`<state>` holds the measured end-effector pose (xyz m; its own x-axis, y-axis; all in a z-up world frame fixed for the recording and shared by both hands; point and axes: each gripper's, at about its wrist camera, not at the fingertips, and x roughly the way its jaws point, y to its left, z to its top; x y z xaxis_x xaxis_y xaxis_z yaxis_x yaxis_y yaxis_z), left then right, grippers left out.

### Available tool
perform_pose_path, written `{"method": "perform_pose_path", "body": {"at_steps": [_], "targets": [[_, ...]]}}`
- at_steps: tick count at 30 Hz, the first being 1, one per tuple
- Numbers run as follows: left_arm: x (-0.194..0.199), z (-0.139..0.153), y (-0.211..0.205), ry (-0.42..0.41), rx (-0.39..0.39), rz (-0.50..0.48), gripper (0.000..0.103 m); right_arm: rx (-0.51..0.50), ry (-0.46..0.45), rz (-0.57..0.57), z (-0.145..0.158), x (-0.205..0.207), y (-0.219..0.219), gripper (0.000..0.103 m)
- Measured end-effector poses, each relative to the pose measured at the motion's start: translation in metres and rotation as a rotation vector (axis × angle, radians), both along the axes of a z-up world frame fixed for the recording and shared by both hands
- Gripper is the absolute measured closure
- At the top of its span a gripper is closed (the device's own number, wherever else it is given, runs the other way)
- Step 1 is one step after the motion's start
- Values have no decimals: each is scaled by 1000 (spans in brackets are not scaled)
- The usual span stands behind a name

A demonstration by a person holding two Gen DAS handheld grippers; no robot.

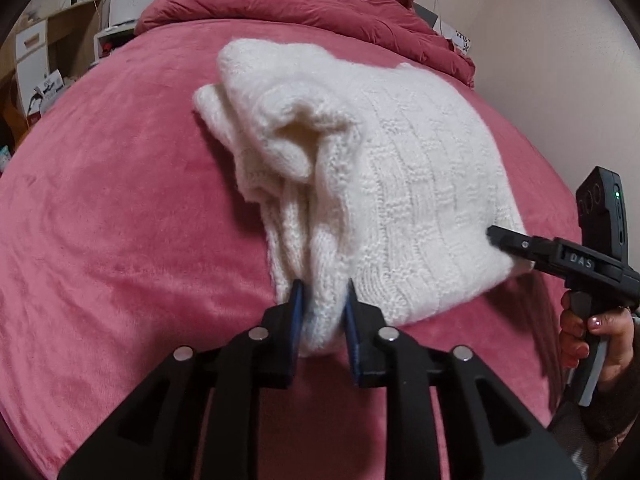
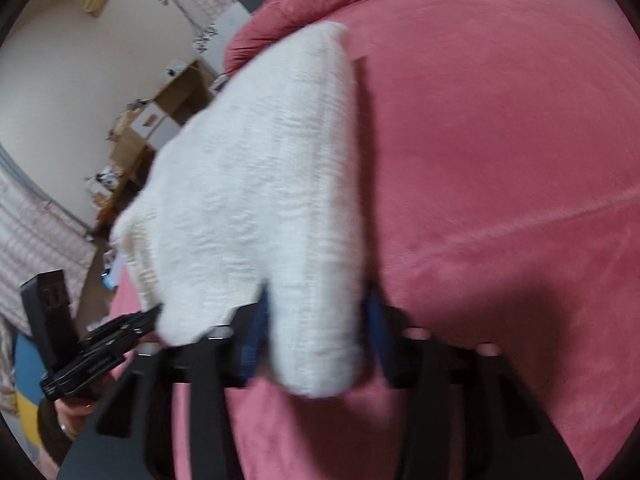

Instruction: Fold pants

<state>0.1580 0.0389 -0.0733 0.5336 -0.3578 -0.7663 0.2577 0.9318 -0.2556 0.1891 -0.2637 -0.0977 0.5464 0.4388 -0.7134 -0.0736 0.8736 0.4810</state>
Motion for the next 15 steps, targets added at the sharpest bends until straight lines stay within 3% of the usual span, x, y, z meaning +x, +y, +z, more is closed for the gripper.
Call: {"method": "perform_pose_path", "body": {"at_steps": [2,3,4,6,9,15], "targets": [[-6,5,6,-21,-28,25,65,-79,-45,-24,12,-9,0,29],[-9,8,9,-35,-19,50,41,-136,-81,-38,19,-18,1,24],[-17,12,12,-55,11,87,25,-174,-109,-42,25,-24,3,21],[-29,18,11,-77,14,81,17,-258,-188,-39,37,-40,8,21],[-49,26,3,-133,48,79,4,-337,-277,-37,48,-64,17,12],[-102,46,-19,-352,192,97,2,-435,-386,-82,59,-109,41,4]]}}
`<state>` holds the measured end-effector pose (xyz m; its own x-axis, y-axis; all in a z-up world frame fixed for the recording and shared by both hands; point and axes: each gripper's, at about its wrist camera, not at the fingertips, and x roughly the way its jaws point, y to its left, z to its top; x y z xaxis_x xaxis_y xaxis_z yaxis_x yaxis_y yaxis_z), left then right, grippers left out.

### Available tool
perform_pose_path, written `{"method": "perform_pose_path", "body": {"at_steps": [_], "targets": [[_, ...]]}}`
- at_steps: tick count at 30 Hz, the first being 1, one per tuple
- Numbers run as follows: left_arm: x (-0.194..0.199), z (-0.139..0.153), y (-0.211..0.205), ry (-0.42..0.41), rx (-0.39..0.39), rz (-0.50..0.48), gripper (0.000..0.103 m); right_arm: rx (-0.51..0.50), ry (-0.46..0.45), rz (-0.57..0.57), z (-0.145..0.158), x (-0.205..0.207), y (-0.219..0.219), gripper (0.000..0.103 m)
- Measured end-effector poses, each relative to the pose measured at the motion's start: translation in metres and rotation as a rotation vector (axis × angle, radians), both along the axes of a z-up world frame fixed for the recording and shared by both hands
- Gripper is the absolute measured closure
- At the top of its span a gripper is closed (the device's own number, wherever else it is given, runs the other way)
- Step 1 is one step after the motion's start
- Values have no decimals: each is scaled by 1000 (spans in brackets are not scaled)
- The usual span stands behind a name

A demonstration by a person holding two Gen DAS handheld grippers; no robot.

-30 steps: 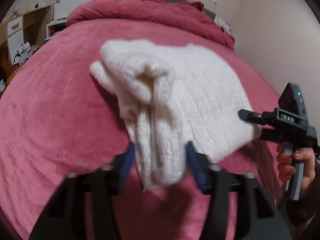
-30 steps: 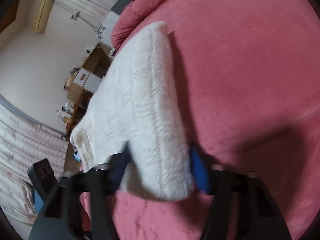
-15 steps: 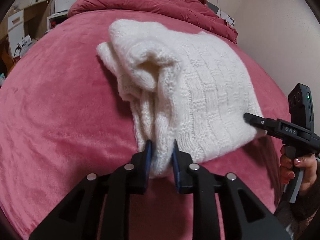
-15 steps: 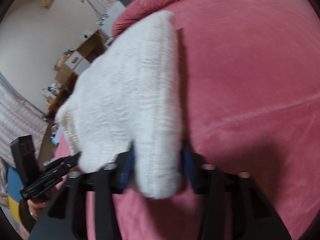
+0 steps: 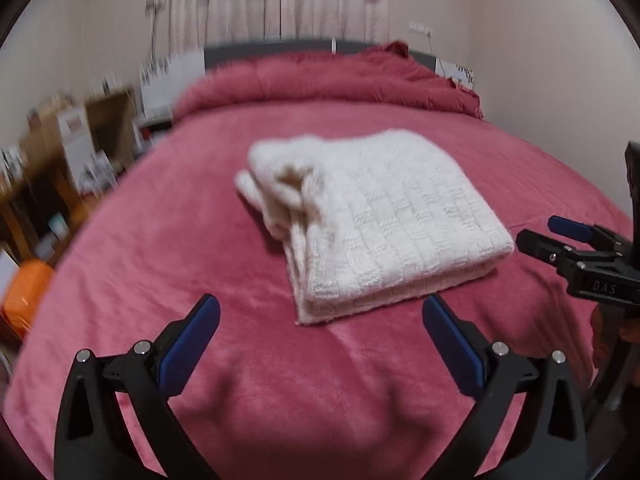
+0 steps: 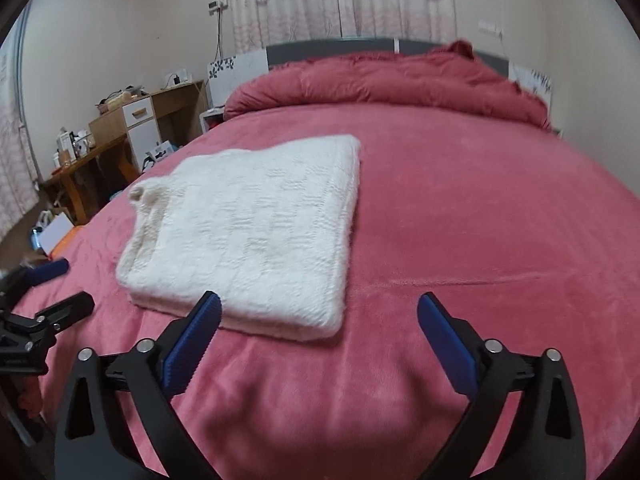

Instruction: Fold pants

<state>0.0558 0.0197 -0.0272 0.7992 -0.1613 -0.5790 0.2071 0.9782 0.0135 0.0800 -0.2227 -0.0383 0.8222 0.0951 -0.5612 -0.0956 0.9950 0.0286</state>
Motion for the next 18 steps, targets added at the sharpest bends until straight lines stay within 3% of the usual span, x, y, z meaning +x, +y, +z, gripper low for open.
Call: {"method": "perform_pose_path", "body": {"at_steps": [4,7,18], "targets": [[-24,12,-1,-87,27,106,2,-21,-31,-69,6,-22,5,3],[-31,21,4,-114,-3,156,2,5,7,-111,9,-26,7,3],[-35,26,1,-127,-28,164,2,0,-11,-69,15,-27,24,3]]}}
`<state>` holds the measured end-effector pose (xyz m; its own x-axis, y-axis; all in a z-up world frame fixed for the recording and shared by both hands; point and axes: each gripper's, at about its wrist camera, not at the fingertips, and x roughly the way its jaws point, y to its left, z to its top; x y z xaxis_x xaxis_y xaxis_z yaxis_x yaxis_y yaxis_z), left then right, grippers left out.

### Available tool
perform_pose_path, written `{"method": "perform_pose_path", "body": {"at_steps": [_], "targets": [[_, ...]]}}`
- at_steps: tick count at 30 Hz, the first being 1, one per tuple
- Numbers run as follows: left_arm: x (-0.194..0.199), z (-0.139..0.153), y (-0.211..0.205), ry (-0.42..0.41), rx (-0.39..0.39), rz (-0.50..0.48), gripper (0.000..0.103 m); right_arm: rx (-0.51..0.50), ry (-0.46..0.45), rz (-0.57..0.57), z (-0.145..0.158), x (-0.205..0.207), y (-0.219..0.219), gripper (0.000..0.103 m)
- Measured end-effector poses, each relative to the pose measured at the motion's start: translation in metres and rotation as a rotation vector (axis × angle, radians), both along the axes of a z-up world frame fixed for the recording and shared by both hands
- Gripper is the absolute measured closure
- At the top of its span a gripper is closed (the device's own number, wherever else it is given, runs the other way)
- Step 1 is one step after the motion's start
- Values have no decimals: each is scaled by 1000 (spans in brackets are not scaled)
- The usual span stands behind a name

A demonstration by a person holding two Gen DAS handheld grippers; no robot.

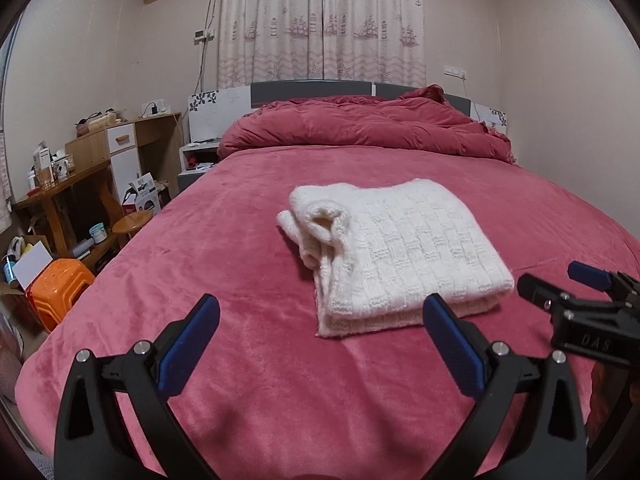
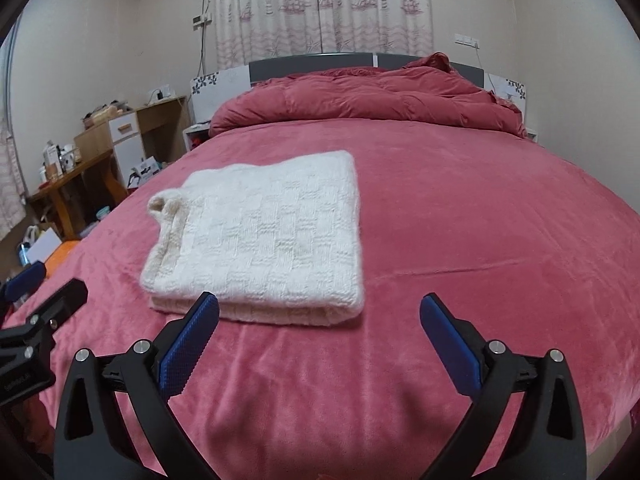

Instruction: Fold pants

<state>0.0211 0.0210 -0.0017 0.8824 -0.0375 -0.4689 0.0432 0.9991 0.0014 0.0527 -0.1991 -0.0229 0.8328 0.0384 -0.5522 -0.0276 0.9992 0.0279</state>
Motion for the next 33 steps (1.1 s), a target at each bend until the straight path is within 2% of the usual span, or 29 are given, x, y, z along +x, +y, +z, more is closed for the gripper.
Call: {"method": "perform_pose_path", "body": {"at_steps": [11,33], "targets": [[13,-9,9,69,-34,48,2,-19,-17,-1,2,-5,9,3],[16,-12,8,101,-30,28,2,-15,7,5,-2,-7,20,3]]}}
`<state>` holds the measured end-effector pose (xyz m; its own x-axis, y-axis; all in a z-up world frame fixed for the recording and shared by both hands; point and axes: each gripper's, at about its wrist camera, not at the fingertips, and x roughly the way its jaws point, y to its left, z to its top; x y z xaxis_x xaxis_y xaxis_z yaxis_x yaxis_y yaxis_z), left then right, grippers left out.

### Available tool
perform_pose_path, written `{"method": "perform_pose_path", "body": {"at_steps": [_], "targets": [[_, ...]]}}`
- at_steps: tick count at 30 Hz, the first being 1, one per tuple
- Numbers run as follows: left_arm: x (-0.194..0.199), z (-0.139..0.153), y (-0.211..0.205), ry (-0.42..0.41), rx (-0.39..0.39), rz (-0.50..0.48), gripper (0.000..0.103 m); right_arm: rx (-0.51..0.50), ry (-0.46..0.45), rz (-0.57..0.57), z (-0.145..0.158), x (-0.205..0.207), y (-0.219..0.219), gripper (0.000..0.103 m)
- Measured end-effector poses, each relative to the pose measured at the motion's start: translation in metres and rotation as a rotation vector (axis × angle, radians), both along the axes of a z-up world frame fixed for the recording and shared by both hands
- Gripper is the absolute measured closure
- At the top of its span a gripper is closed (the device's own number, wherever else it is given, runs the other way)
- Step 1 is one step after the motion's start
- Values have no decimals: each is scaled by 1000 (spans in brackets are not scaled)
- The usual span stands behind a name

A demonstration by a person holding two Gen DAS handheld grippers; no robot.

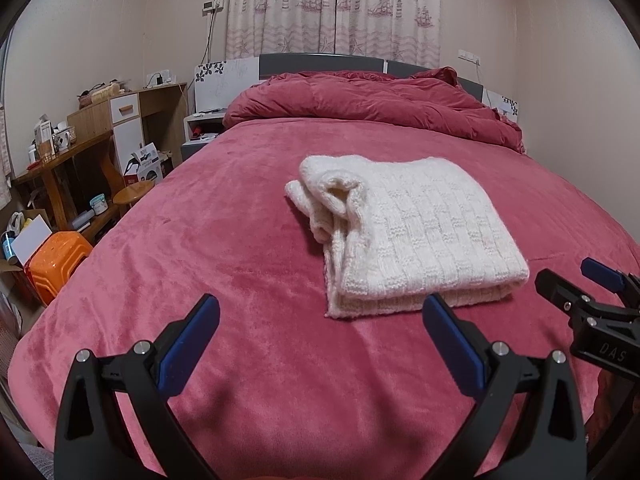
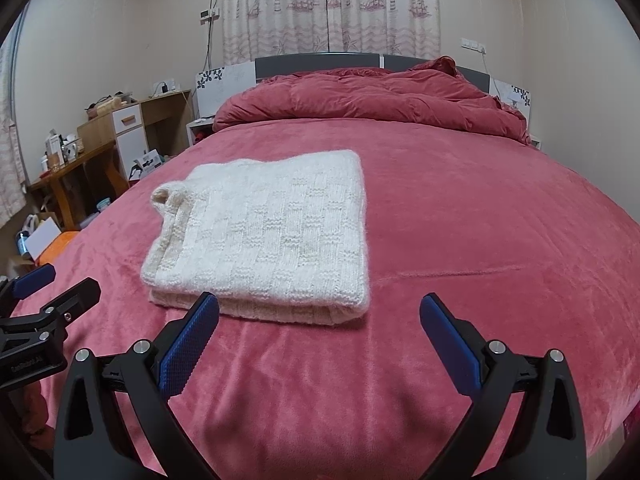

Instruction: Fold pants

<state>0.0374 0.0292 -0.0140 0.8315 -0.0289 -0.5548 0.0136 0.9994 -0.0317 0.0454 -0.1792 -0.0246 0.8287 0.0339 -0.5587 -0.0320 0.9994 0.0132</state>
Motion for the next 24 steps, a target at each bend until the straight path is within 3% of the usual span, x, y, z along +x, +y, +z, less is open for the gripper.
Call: {"method": "perform_pose_path", "body": {"at_steps": [24], "targets": [[4,-3,4,18,-13,-17,2,-4,4,-2,-1,-5,6,3]]}}
